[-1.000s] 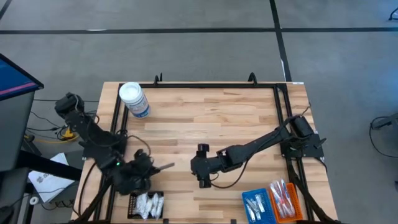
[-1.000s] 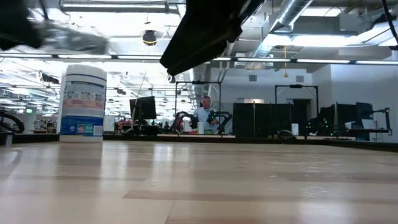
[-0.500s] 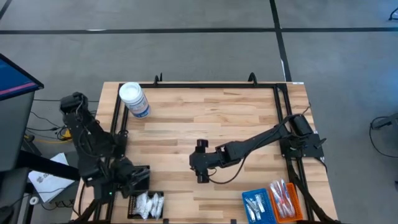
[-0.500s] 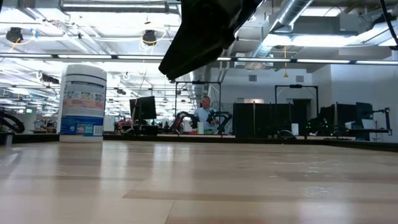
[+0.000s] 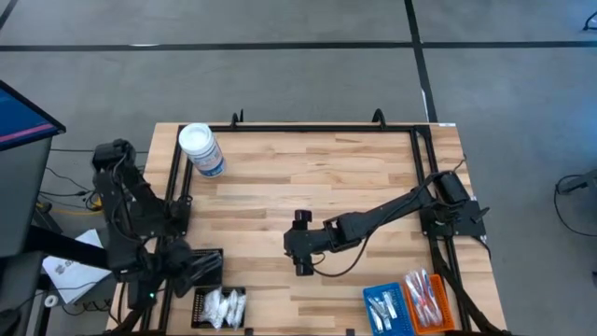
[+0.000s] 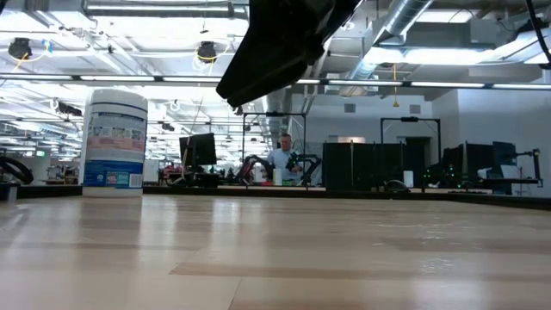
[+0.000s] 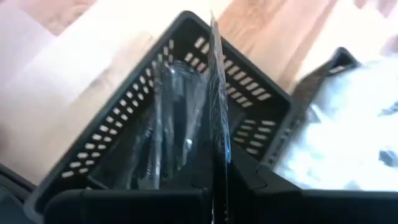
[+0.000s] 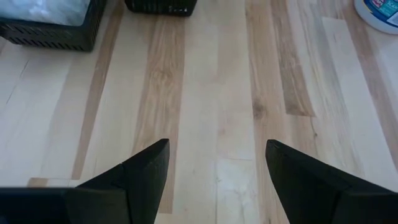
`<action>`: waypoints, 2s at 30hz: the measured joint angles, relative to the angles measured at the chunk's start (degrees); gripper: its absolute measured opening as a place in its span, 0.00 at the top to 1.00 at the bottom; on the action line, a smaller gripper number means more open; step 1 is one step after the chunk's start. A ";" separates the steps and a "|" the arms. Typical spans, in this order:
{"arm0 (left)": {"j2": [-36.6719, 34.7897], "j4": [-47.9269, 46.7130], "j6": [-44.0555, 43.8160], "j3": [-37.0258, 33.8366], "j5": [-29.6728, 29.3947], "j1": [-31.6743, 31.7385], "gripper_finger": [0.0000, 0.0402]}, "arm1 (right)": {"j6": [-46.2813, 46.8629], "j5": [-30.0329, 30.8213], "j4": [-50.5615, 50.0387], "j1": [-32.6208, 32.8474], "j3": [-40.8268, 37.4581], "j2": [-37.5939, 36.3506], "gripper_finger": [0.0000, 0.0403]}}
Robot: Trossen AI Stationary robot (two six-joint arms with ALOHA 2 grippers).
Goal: Pick & Place Travel size toiletries
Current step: Put the black comb into the top black bin, then return to Home Position
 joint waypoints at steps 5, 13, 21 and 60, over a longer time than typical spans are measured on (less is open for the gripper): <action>1.81 0.18 -0.28 -1.57 1.06 0.96 0.98 | 0.00 0.00 -0.01 0.00 0.00 0.00 0.35; 2.77 0.91 -1.82 -2.61 1.08 0.98 0.93 | 0.02 0.00 0.03 -0.04 0.00 0.02 0.35; 2.77 1.15 -2.00 -2.61 1.08 0.98 0.79 | 0.04 0.02 0.05 -0.04 0.00 0.02 0.35; -1.25 15.53 32.61 -2.59 -21.42 13.79 0.73 | -0.90 0.03 -4.30 -0.74 0.00 0.07 0.35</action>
